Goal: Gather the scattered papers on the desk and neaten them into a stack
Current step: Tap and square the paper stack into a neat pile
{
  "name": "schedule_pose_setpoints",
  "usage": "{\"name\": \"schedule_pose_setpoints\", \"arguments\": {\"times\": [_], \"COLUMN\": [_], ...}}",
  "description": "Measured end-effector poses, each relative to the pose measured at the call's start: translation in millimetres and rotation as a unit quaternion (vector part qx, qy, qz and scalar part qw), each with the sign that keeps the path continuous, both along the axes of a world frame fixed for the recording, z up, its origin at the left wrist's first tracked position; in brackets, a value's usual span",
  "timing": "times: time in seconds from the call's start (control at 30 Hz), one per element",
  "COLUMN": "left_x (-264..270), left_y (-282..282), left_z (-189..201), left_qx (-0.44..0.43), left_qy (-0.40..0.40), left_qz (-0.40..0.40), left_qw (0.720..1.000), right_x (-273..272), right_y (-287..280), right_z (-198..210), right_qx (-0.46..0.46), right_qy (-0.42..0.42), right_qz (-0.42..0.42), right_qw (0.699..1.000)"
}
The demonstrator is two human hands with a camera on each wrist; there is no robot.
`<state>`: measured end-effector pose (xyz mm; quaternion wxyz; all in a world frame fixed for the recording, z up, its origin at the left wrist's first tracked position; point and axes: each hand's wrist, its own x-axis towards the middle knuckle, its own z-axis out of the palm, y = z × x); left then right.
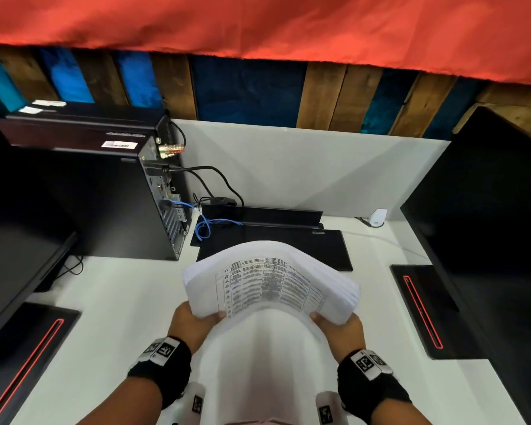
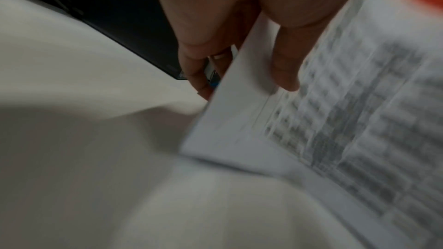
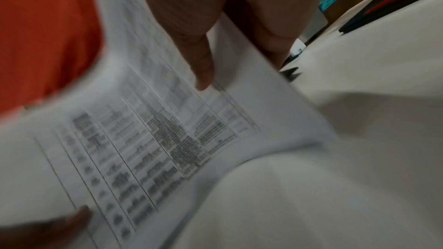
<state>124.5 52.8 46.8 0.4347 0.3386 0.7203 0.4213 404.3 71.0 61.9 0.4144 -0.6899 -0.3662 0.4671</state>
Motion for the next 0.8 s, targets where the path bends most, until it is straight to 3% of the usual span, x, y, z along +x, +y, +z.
{"name": "schedule_pose_setpoints", "arguments": {"times": [0.17, 0.4, 0.53, 0.67, 0.73, 0.8], "left_x": [0.5, -6.6, -6.7, -4.2, -1.6, -1.0], "left_y": [12.2, 11.7, 5.3, 2.1, 3.3, 4.6], "left_z": [32.7, 66.2, 73.5, 75.5, 76.2, 77.5], "left_qx": [0.082, 0.158, 0.197, 0.224, 0.223, 0.22], "left_qy": [-0.099, -0.131, -0.105, -0.094, -0.096, -0.094], "left_qz": [0.058, 0.072, 0.062, 0.085, 0.106, 0.131], "left_qw": [0.99, 0.976, 0.973, 0.966, 0.964, 0.962], "right_x": [-5.1, -5.9, -9.9, -7.6, -6.0, -5.6], "right_y": [11.7, 6.8, -4.9, -7.2, -6.4, -6.3], "right_z": [17.6, 43.7, 52.8, 46.4, 41.3, 38.4], "right_qx": [0.072, 0.159, 0.252, 0.337, 0.326, 0.313], "right_qy": [0.051, 0.074, -0.014, -0.181, -0.202, -0.172], "right_qz": [-0.012, 0.002, 0.015, 0.062, 0.073, 0.063], "right_qw": [0.996, 0.984, 0.967, 0.922, 0.921, 0.932]}}
